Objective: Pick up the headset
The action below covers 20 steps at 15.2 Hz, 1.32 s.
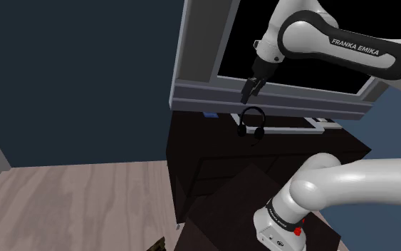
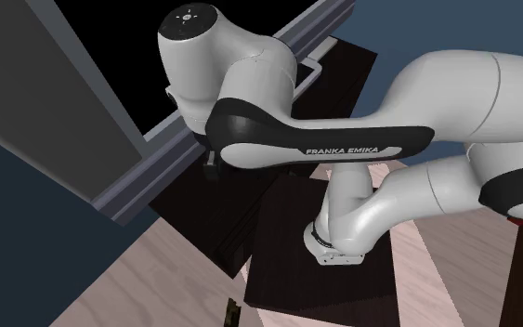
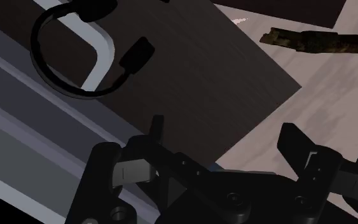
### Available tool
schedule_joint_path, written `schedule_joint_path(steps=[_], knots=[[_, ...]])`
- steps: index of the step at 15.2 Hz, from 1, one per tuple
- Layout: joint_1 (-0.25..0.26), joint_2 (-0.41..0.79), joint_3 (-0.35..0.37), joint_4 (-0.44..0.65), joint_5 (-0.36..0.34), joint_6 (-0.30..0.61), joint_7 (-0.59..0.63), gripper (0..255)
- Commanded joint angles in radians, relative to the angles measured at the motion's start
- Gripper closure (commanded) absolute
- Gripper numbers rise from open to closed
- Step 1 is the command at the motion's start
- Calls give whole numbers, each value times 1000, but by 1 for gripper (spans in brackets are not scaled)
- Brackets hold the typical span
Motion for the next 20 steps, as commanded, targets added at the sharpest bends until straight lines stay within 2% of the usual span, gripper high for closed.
schedule_joint_path(steps=[1,12,20], knots=[[0,0,0,0,0,0,0,0],[-126,-169,-236,-339,-106,307,-132,0],[-242,-144,-465,-495,-200,578,-262,0]])
